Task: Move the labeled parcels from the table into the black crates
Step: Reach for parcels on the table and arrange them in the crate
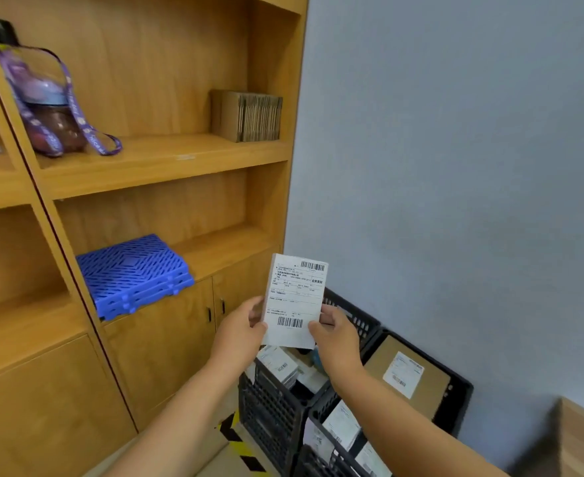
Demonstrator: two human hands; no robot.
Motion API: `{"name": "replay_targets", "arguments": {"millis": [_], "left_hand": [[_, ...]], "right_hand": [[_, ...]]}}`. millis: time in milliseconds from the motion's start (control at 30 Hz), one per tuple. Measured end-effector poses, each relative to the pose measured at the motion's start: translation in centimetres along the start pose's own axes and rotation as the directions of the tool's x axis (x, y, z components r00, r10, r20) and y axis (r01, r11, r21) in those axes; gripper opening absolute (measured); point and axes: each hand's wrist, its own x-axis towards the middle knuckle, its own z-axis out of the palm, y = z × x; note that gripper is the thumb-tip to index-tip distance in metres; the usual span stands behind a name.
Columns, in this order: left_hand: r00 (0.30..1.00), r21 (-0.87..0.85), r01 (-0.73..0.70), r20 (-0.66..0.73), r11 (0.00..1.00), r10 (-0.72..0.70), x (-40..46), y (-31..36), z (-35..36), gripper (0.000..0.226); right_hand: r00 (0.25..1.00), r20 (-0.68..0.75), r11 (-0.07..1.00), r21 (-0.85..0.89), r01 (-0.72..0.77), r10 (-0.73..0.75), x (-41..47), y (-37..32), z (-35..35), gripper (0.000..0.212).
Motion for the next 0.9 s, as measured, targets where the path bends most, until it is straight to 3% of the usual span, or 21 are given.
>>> {"name": "replay_targets", "arguments": {"millis": [267,500,900], "left_hand": [[0.997,-0.013,0.055,0.049,0.998,-0.054,5.9,-4.3,-1.4,0.05],[0.994,0.065,0.106,0.018,0.992,-0.107,12.2,-6.6,-1.8,0.037],[0.953,0.292,0.16,0.203,0.943,-0.224,27.1,-9.7,-0.5,0.032]], "right_hand": [[0.994,0.03,0.978,-0.183,-0.1,0.108,4.2,1.6,5.9,0.063],[0.98,0.065,0.954,-0.25,-0.166,0.188,11.0,3.9,11.0,0.075],[0.927,-0.004,0.835,-0.434,-0.339,0.375,24.4,5.0,16.0,0.098]]}}
